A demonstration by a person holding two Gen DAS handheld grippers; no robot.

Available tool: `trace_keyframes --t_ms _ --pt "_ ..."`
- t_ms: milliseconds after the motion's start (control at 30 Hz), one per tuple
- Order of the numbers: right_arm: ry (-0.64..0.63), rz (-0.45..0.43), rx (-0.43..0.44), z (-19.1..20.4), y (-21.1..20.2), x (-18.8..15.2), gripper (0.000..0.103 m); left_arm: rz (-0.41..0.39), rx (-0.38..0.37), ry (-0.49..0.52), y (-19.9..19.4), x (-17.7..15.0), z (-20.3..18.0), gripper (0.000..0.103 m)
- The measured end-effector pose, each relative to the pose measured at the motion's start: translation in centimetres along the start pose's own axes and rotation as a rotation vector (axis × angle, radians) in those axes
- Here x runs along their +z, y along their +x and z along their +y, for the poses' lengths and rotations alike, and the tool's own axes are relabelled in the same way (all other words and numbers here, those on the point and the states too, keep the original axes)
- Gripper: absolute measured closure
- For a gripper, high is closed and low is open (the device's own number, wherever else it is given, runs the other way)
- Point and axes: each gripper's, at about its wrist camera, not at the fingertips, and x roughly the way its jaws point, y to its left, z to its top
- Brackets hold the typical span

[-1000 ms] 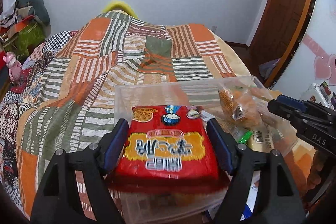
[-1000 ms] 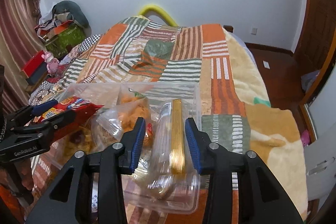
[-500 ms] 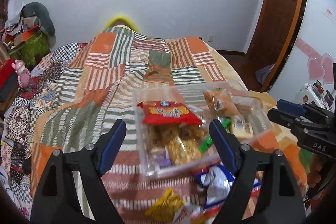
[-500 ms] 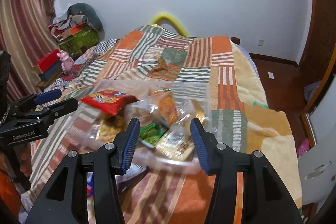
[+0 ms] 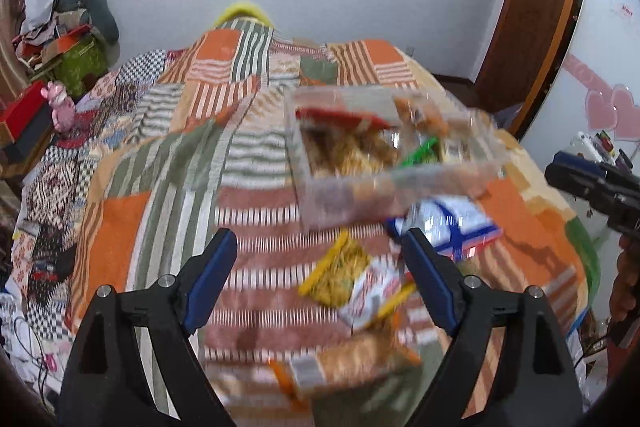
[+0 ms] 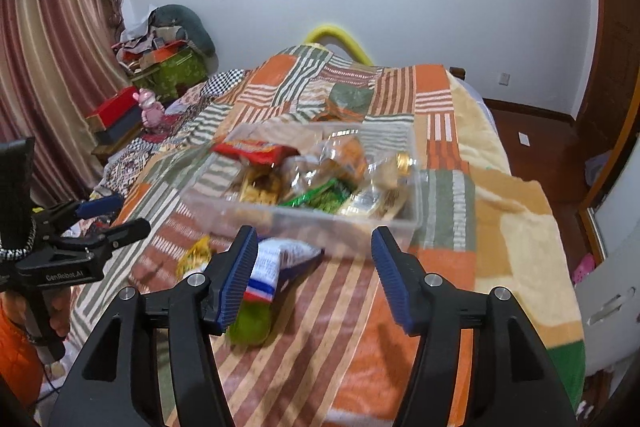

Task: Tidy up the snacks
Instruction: 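Reach the left tool to the orange-wrapped bread pack while the right grasps the green jelly cup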

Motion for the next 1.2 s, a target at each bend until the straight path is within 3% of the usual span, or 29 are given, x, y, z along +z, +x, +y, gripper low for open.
trace_keyframes --t_ms 533,900,1200 --pt "0.015 0.125 0.038 1.3 1.9 -4.6 0.041 0.161 -0.033 0.058 1.6 -8.7 0.7 0.017" --pt "-0.013 0.214 0.084 3.4 5.1 -5.6 0.041 0.159 -0.056 0.112 4.1 -7.4 -0.5 0.017" --pt "-0.019 0.261 0.108 4.1 7.1 -6.0 0.041 0.154 -0.077 0.095 5.9 -5.2 0.2 0.015"
